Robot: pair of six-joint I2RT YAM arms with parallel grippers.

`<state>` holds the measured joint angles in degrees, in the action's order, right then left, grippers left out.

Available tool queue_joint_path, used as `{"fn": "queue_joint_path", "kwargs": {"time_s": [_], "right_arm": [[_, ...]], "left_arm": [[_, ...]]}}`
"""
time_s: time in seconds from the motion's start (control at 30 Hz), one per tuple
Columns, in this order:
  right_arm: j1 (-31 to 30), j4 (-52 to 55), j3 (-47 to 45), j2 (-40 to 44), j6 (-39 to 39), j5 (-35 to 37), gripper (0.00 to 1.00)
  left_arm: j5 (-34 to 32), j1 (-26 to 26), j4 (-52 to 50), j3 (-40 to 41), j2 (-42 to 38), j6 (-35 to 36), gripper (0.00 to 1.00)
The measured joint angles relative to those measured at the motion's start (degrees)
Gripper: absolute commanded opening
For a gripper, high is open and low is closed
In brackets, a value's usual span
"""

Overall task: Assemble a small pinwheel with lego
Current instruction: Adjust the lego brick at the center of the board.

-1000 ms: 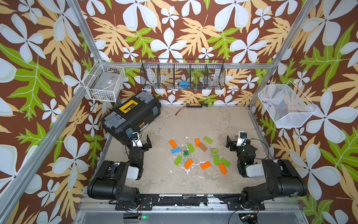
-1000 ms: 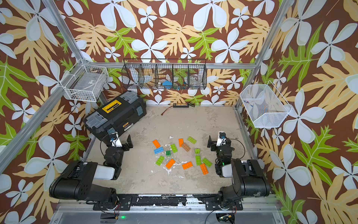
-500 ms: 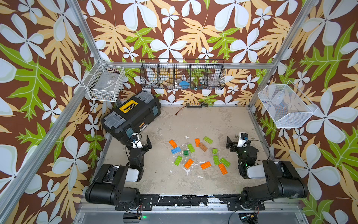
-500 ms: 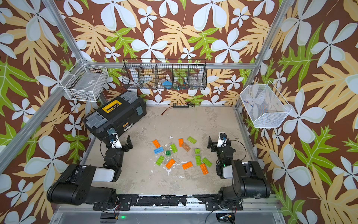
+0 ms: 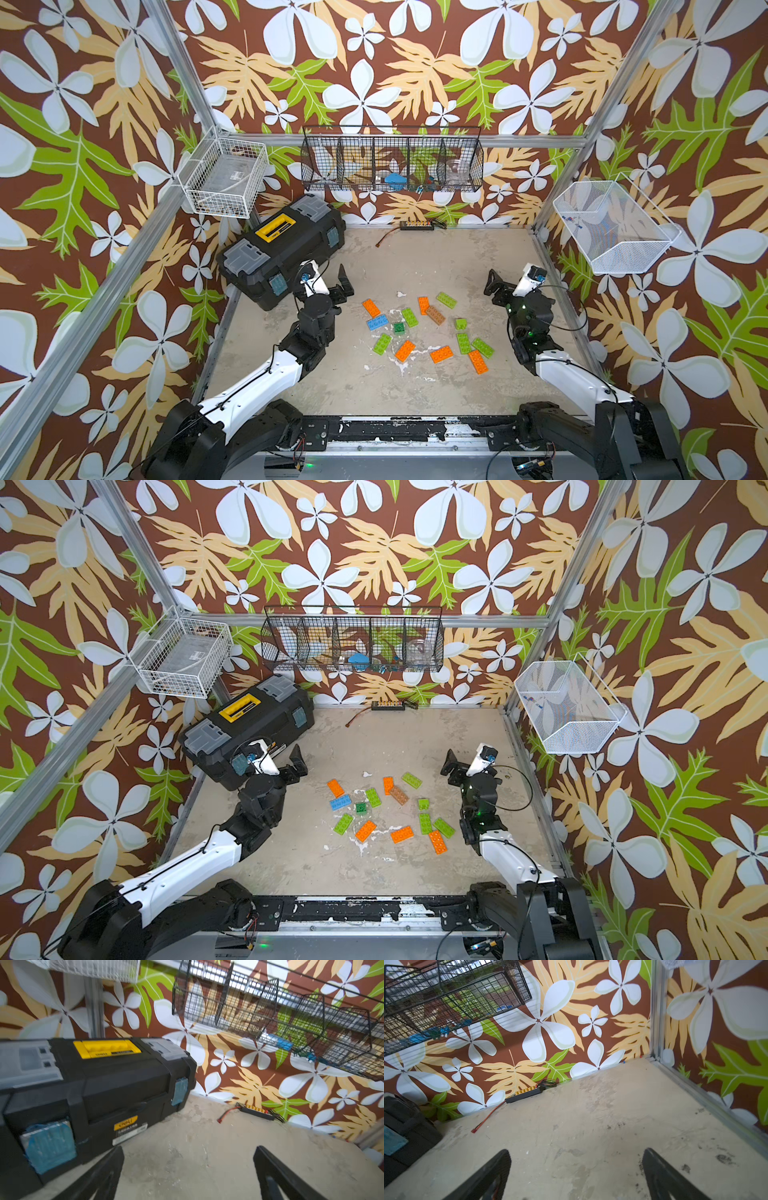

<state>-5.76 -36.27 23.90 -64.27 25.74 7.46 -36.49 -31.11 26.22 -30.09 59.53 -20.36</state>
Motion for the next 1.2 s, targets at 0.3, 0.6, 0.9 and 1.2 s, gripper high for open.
{"fn": "queue_joint_path", "kwargs": {"time_s": [0.3, 0.6, 0.9, 1.2], "right_arm": [[-8.2, 21.9, 9.7, -0.7, 8.5, -5.9, 1.0], [-22.1, 43.7, 17.1, -2.4, 8.1, -2.9, 0.93], [-32.9, 59.8, 21.8, -5.8, 11.5, -0.9, 0.84], [-45.2, 66.5, 28.5, -16.0, 25.3, 3.0, 0.81]], "left_arm": [[9.7, -10.1, -17.4, -5.8, 2.2, -15.6, 1.0], [12.3, -23.3, -27.3, -8.1, 8.9, -21.5, 0.97], [18.8, -23.8, -28.7, -5.0, 9.1, -23.7, 0.93], [23.9, -17.3, -27.5, -0.3, 4.8, -26.2, 0.95]]}}
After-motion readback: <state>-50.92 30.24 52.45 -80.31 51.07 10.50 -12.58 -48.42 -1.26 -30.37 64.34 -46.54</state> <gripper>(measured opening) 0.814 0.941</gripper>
